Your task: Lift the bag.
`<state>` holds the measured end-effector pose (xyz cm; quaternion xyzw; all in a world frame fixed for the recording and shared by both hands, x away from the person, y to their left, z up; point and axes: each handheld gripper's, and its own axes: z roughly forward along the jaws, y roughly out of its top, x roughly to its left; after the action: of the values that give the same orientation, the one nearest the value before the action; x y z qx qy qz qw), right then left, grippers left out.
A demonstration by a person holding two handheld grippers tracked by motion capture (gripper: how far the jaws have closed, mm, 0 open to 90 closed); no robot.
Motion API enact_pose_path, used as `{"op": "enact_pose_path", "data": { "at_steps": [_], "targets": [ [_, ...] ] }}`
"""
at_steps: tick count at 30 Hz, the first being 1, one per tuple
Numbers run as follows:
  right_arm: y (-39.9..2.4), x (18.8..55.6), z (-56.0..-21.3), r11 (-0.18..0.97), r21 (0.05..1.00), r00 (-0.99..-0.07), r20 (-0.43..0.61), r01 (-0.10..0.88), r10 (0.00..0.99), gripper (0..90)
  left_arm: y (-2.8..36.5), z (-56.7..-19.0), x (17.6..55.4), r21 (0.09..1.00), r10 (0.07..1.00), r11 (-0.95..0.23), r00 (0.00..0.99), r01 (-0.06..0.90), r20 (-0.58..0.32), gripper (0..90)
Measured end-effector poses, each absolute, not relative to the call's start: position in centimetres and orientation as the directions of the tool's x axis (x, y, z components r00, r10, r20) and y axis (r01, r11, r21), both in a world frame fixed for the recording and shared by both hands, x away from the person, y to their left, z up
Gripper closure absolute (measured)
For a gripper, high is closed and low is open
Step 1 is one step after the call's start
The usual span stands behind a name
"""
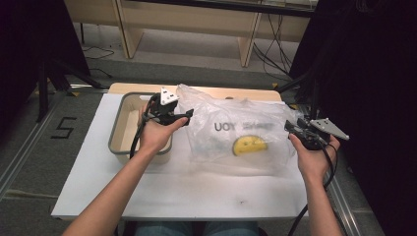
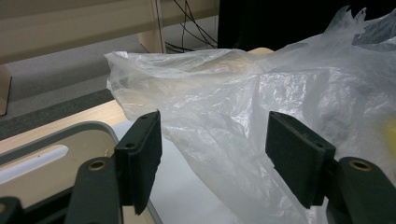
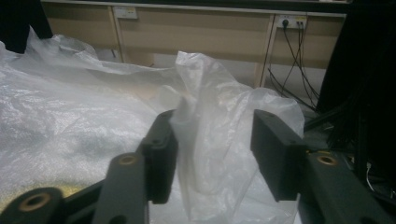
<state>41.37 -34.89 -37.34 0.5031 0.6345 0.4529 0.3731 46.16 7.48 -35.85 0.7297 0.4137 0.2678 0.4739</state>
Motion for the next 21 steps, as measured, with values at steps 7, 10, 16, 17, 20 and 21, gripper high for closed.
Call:
{"op": "enact_pose_path", "data": {
  "at_steps": [7, 10, 16, 17, 20, 21],
  "targets": [
    [-34.8, 40.9, -37.3, 0.089, 0.958, -0.255, -0.018, 0.271, 0.967, 29.6, 7.6, -36.1, 45.9, 0.912, 0.858, -0.212, 0.514, 0.353, 0.000, 36.0],
    [-34.7, 40.7, -37.2, 0.087, 0.962, -0.270, -0.014, 0.260, 0.963, 25.0, 7.6, -36.1, 45.8, 0.911, 0.857, -0.214, 0.516, 0.353, 0.002, 36.0],
    [-34.5, 40.3, -37.1, 0.088, 0.966, -0.289, -0.014, 0.244, 0.957, 21.0, 7.6, -36.1, 45.6, 0.913, 0.855, -0.214, 0.518, 0.347, 0.004, 36.0],
    [-34.5, 40.2, -37.1, 0.091, 0.966, -0.292, -0.016, 0.243, 0.956, 20.6, 7.6, -36.2, 45.5, 0.913, 0.855, -0.215, 0.519, 0.347, 0.004, 35.9],
    [-34.4, 39.9, -37.1, 0.095, 0.966, -0.300, -0.019, 0.242, 0.954, 19.4, 7.6, -36.3, 45.2, 0.911, 0.850, -0.225, 0.526, 0.345, 0.011, 35.7],
    [-34.4, 39.8, -37.1, 0.099, 0.965, -0.303, -0.021, 0.244, 0.953, 19.1, 7.6, -36.4, 45.2, 0.911, 0.850, -0.228, 0.527, 0.344, 0.014, 35.5]
  ]
}}
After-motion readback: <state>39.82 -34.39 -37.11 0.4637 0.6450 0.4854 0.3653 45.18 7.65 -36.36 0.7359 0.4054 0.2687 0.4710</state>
